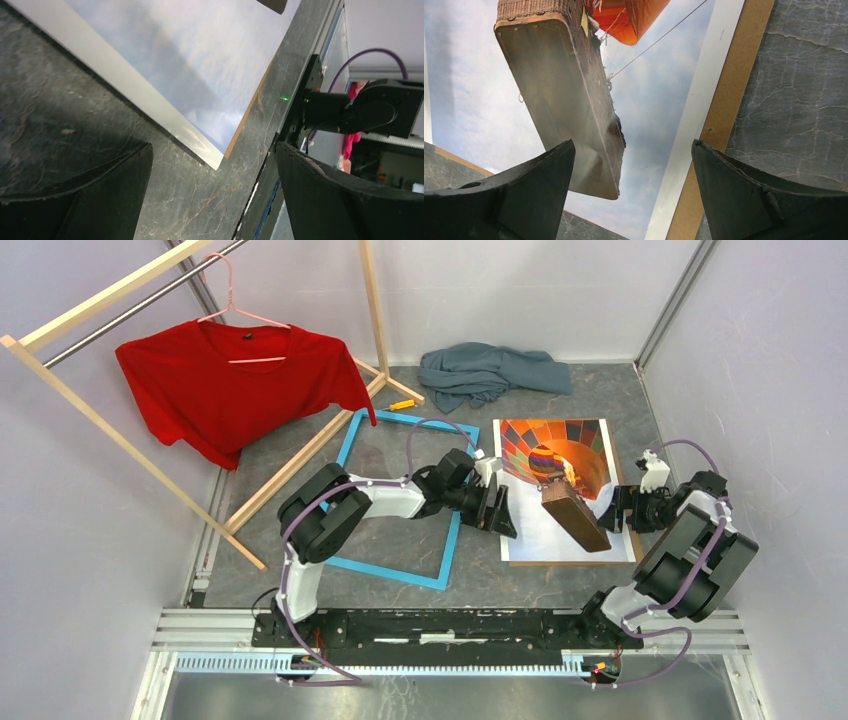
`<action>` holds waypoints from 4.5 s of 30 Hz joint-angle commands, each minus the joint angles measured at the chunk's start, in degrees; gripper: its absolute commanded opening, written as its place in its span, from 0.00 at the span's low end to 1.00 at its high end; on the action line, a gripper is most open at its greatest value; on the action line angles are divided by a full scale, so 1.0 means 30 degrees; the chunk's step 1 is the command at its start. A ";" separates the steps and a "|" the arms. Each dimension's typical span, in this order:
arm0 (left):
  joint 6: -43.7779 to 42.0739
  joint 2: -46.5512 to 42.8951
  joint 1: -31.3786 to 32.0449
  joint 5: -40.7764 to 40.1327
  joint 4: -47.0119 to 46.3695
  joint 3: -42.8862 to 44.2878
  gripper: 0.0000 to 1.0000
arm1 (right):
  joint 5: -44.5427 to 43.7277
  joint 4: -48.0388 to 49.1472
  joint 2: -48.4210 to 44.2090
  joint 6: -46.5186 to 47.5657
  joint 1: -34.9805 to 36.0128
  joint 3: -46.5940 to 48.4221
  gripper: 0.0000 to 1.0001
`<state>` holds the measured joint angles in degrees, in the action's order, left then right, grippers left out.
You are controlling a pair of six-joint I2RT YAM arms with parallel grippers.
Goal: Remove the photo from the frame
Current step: Move the photo to the photo frame.
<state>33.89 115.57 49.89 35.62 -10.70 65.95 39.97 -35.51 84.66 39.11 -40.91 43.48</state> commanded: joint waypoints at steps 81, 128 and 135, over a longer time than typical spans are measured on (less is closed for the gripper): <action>0.8345 0.1112 -0.1388 0.2138 -0.5669 -0.0178 0.97 | 0.0717 -0.1136 0.1120 0.0177 0.0401 0.0212 0.92; 0.6453 0.1723 -0.1571 0.1268 -0.2780 0.1707 0.05 | 0.0887 -0.1288 0.0988 0.0321 0.0598 0.0241 0.92; 0.4990 0.1091 -0.1571 0.0835 -0.1502 0.2207 0.04 | 0.0599 -0.1160 0.0963 0.0255 0.0598 0.0447 0.98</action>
<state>54.26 122.19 45.34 39.20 -17.54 69.87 42.19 -37.39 86.26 39.55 -39.81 44.69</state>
